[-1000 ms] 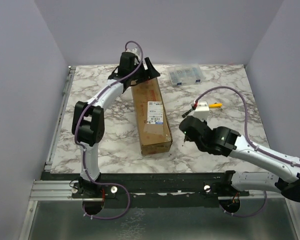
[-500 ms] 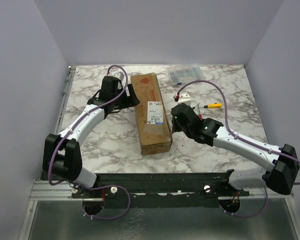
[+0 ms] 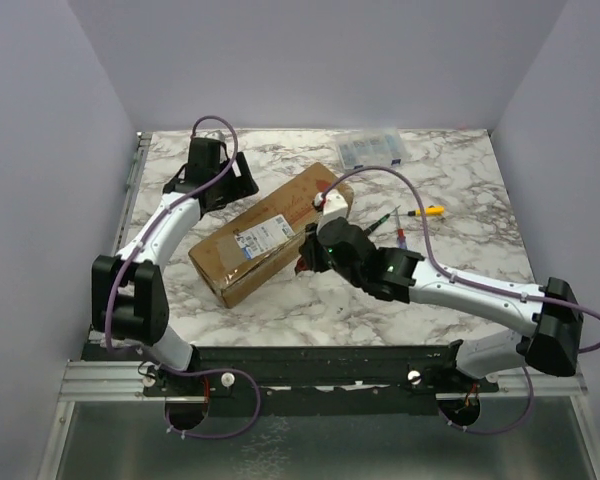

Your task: Unpack the express box

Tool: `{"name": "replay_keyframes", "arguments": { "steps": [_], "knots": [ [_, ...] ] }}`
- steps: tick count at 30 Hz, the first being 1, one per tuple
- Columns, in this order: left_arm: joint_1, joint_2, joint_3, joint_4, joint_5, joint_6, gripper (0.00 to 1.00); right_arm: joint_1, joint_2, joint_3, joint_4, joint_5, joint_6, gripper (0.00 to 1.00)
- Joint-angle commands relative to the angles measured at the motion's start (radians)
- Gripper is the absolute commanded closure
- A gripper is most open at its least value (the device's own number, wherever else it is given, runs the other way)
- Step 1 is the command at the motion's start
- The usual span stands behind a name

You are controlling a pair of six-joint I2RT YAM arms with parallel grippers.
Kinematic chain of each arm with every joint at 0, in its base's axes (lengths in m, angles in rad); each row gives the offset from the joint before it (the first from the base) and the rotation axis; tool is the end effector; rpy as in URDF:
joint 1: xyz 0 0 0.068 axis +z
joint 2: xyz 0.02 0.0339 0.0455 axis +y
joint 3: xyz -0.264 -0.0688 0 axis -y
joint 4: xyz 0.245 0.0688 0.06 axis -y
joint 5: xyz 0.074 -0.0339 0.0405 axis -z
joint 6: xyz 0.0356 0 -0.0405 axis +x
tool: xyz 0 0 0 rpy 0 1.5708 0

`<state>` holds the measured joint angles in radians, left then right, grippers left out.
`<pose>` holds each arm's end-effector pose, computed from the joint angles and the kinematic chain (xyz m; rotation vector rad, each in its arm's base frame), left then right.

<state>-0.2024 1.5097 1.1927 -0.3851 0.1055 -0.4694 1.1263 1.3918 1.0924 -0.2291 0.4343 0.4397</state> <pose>0.3312 -0.0718 0.2870 -0.2516 2.2991 -0.4688 0.1497 0.2794 0.3048 -0.4497 2.0369 0.5144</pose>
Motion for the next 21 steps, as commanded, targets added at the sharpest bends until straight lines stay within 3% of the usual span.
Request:
{"name": "replay_keyframes", "arguments": {
  "steps": [1,6,11,16,21],
  "knots": [
    [0.012,0.172,0.150,0.001,0.048,-0.047,0.17,-0.137,-0.102,-0.035,-0.024,0.073,-0.029,1.00],
    [-0.022,0.265,0.256,0.022,0.130,-0.092,0.22,-0.349,-0.172,-0.026,-0.056,0.065,-0.117,1.00],
    [-0.123,0.103,0.251,0.003,0.062,0.053,0.22,-0.569,-0.144,0.073,-0.070,-0.027,-0.191,1.00],
    [-0.183,-0.118,0.069,-0.013,0.210,0.105,0.22,-0.738,-0.016,0.223,-0.023,-0.252,-0.169,1.00],
    [-0.343,-0.315,-0.172,-0.012,0.313,0.055,0.26,-0.754,0.180,0.406,0.069,-0.406,-0.164,1.00]
  ]
}}
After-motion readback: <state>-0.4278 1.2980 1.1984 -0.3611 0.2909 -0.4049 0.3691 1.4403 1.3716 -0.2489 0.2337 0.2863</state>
